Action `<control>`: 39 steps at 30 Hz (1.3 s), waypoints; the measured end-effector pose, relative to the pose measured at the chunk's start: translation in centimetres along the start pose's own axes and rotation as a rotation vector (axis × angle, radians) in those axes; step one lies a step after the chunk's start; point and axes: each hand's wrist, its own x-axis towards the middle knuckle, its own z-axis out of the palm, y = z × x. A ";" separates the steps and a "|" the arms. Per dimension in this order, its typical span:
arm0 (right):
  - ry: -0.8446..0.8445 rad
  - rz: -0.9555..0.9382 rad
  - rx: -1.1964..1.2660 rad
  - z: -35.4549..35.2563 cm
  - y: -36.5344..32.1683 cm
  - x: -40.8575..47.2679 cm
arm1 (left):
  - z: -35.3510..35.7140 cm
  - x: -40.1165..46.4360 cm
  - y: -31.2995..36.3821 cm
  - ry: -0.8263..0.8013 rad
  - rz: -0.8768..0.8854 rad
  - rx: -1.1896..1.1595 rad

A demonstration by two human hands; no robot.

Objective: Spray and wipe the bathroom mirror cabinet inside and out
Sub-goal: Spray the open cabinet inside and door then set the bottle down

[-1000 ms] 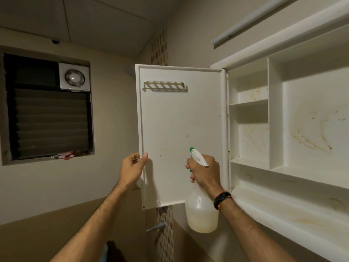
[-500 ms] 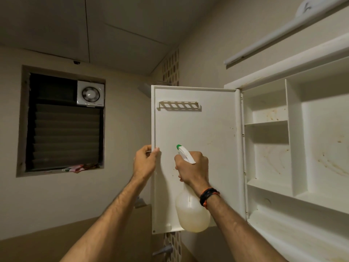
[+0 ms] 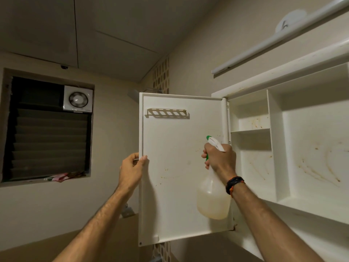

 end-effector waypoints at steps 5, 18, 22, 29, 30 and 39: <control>-0.100 -0.063 -0.031 1.5 -1.2 -0.8 | -0.1 -0.1 0.1 0.001 0.007 0.002; -0.209 -0.268 0.029 9.0 -8.7 -1.5 | -0.4 -0.3 0.3 0.008 0.022 -0.003; -0.160 -0.269 -0.012 9.3 -8.6 -1.3 | -0.4 -0.4 0.4 -0.007 0.016 -0.019; -0.108 -0.140 -0.017 6.1 -6.4 0.1 | -0.3 -0.5 0.5 -0.017 -0.025 -0.034; -0.100 -0.138 -0.018 5.4 -6.2 0.3 | -0.3 -0.5 0.6 -0.019 -0.036 -0.031; -0.006 -0.211 -0.086 -1.9 -7.5 2.2 | 1.9 -2.3 6.0 0.361 0.512 0.246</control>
